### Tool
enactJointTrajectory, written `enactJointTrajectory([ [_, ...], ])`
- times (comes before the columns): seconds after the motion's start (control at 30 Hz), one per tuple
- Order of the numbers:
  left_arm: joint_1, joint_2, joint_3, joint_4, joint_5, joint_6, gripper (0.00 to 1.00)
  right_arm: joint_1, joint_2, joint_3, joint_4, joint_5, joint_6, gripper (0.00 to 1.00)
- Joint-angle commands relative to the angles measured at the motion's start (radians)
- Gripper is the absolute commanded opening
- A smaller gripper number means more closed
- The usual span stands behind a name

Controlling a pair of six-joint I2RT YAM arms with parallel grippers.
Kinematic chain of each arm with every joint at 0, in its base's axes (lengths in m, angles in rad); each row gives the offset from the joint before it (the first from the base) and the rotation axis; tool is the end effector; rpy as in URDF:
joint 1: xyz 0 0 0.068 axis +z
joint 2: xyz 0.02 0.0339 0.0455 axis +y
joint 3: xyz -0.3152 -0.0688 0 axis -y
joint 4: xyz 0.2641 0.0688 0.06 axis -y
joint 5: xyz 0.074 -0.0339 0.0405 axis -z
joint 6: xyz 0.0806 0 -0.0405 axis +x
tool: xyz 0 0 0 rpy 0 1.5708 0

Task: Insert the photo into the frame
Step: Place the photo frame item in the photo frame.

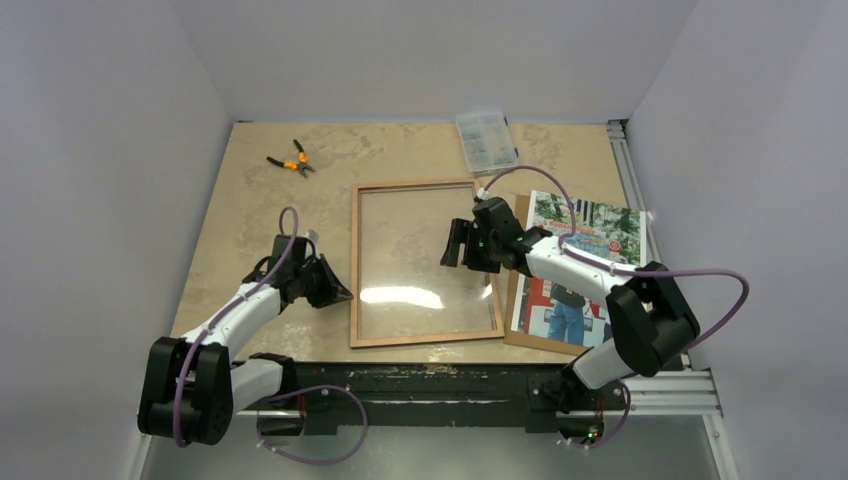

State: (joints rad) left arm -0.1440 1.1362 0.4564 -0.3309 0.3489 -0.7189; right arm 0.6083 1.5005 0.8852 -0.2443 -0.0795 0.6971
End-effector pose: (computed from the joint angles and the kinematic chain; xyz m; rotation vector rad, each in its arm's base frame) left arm 0.2038 -0.0574 0.1532 -0.6291 2.6067 -0.7508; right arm 0.2827 0.2046 0.2075 0.0754 2.5446 0.6546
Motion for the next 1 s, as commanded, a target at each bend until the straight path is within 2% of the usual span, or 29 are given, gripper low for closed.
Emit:
enactJointTrajectory([
  [0.0,0.005,0.019,-0.003,-0.026,-0.057,0.035,0.0,0.011,-0.02,0.047,-0.051,0.065,-0.02,0.77],
  [0.1,0.004,0.018,-0.003,-0.026,-0.056,0.035,0.0,0.01,-0.018,0.053,-0.074,0.076,-0.021,0.82],
  [0.33,0.004,0.018,-0.004,-0.026,-0.057,0.035,0.0,0.012,-0.009,0.049,-0.089,0.115,-0.023,0.86],
  [0.47,0.004,0.017,-0.003,-0.027,-0.057,0.036,0.0,0.012,-0.009,0.046,-0.084,0.117,-0.026,0.92],
  [0.97,0.005,0.016,-0.005,-0.025,-0.056,0.035,0.0,0.013,-0.004,0.049,-0.126,0.191,-0.077,0.93],
])
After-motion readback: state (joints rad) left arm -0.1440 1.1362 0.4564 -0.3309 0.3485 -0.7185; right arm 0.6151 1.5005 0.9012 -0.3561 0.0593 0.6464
